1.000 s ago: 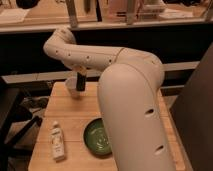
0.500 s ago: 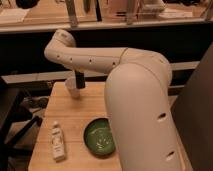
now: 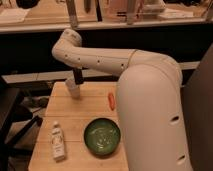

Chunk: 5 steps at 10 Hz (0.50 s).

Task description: Place the eraser in the ceramic cup

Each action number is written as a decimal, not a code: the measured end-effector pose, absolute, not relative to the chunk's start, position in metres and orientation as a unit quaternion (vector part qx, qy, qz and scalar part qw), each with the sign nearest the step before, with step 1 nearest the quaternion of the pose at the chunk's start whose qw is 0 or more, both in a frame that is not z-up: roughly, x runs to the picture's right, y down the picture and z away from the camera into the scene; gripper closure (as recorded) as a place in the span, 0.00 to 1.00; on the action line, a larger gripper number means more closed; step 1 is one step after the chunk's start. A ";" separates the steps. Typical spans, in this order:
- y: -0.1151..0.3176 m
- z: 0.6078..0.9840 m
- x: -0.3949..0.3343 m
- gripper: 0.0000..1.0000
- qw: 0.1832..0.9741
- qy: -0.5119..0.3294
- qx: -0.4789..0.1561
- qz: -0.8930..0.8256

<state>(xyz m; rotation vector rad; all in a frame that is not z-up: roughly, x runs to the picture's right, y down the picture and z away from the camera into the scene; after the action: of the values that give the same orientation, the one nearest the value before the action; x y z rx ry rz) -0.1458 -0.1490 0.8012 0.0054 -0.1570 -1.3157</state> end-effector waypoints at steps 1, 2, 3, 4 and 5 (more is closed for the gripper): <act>-0.153 0.805 -0.147 1.00 0.788 -0.085 0.014 -0.610; -0.158 0.812 -0.156 1.00 0.783 -0.107 0.032 -0.612; -0.162 0.816 -0.163 1.00 0.779 -0.120 0.043 -0.614; -0.163 0.818 -0.172 1.00 0.774 -0.132 0.050 -0.618; -0.164 0.823 -0.178 1.00 0.768 -0.146 0.059 -0.621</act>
<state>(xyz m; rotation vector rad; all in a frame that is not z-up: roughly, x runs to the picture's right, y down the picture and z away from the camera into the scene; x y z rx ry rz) -0.1779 -0.1641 0.8233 0.1288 -0.3168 -1.3484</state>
